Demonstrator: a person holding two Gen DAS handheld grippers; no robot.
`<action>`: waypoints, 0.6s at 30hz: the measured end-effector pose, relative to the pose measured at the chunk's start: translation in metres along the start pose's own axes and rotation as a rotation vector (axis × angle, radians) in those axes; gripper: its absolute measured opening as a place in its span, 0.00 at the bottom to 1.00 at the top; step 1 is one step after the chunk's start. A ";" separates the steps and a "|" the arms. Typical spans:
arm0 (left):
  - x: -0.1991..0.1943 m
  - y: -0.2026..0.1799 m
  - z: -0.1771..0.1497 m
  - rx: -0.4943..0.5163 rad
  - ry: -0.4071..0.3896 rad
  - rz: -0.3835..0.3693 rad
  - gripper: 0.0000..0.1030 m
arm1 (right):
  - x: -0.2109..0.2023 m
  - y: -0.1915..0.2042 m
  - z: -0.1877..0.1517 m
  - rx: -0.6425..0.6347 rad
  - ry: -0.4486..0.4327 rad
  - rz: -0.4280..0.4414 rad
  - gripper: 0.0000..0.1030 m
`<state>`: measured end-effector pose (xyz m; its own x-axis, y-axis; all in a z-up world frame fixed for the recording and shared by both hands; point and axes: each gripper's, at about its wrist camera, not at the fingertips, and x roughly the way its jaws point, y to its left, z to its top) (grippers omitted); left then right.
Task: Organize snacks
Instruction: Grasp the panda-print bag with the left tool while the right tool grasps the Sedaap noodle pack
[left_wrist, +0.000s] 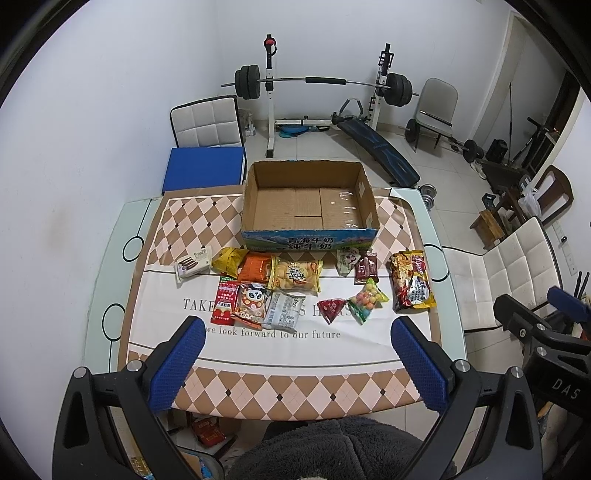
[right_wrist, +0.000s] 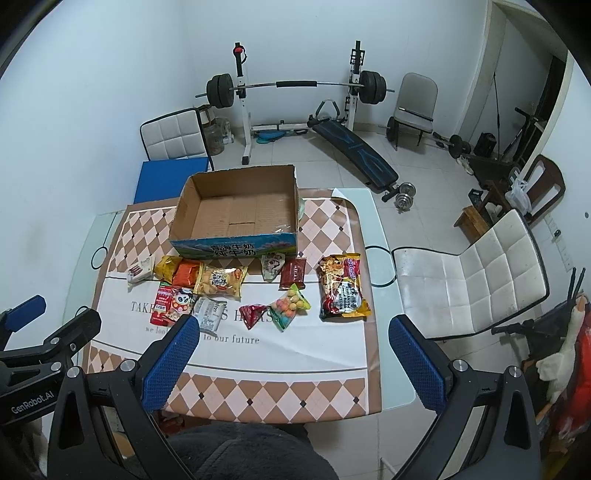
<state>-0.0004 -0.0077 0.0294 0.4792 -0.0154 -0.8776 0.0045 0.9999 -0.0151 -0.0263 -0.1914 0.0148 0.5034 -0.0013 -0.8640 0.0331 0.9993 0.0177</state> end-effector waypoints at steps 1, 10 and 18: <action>0.001 0.000 0.000 -0.005 -0.001 0.003 1.00 | 0.002 0.000 0.002 0.008 0.005 0.003 1.00; 0.083 0.001 0.015 -0.058 0.060 0.071 1.00 | 0.089 -0.044 0.033 0.152 0.124 0.009 1.00; 0.205 -0.007 0.022 -0.075 0.199 0.125 1.00 | 0.254 -0.098 0.051 0.184 0.269 -0.005 1.00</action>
<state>0.1168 -0.0178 -0.1401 0.2894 0.1011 -0.9519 -0.1125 0.9911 0.0710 0.1421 -0.2911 -0.1808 0.2579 0.0284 -0.9657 0.2028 0.9757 0.0829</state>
